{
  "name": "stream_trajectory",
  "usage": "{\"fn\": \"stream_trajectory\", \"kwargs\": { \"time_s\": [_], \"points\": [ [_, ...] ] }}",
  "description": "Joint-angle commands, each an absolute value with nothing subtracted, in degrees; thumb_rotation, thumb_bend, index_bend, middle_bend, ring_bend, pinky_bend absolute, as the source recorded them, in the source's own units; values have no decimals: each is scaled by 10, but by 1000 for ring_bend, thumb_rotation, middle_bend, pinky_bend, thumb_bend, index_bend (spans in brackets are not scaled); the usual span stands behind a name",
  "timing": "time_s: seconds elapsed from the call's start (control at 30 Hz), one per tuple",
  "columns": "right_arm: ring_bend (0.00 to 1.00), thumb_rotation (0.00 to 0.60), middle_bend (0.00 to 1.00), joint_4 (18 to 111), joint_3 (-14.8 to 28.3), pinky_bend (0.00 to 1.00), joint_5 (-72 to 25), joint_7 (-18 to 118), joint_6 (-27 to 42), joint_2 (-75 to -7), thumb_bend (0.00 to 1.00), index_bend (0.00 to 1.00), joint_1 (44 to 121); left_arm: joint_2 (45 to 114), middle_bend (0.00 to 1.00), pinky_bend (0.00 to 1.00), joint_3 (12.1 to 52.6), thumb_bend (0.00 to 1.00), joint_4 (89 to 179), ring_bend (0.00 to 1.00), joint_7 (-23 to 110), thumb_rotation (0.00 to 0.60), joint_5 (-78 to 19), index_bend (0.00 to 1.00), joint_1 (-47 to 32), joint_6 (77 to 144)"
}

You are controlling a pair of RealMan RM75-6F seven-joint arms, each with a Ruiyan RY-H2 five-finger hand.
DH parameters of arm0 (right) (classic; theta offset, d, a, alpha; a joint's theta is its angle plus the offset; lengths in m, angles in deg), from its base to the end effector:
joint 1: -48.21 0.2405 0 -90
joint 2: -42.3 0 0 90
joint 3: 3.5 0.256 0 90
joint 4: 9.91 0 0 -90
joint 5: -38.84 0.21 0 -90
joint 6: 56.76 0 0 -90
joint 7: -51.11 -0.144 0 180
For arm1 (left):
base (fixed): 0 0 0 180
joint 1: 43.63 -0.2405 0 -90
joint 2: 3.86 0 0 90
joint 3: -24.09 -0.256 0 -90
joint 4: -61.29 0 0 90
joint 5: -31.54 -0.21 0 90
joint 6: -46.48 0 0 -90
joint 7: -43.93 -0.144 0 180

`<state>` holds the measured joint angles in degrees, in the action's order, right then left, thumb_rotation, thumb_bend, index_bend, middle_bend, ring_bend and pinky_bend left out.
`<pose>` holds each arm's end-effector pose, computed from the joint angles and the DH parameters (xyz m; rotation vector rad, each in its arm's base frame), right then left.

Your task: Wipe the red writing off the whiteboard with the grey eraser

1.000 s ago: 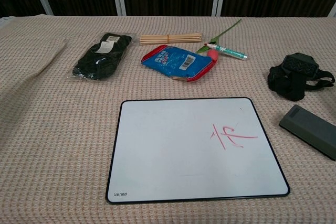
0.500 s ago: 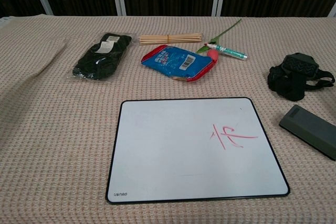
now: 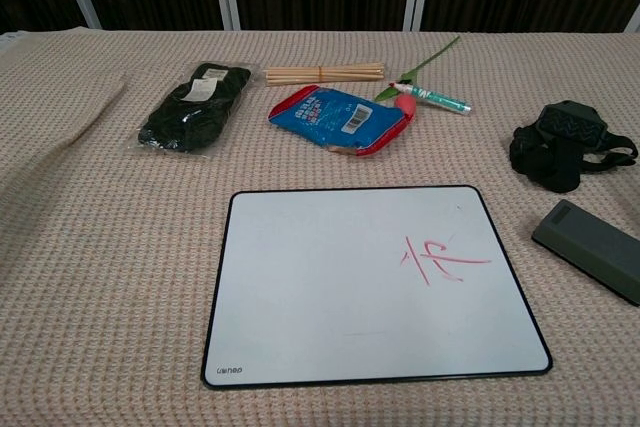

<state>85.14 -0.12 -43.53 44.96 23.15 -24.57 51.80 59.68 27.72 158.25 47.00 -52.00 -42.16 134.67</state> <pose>-0.3126 -0.1741 0.1313 1.2900 -1.1618 0.9624 -0.3077 0.1643 0.1662 -1.2375 -0.9958 -0.9765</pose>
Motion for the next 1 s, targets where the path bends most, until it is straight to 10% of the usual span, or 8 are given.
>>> {"fn": "stream_trajectory", "kwargs": {
  "time_s": [0.03, 1.0],
  "points": [
    [28, 600, 32, 863, 7, 142, -413, 446, 198, -250, 55, 0, 536, 596, 46, 75, 277, 558, 1582, 1, 471, 600, -520, 161, -422, 1346],
    [115, 600, 114, 905, 29, 142, -322, 558, 133, -353, 54, 1, 596, 594, 46, 75, 277, 558, 1582, 1, 474, 600, -516, 161, -421, 1341]
  ]
}}
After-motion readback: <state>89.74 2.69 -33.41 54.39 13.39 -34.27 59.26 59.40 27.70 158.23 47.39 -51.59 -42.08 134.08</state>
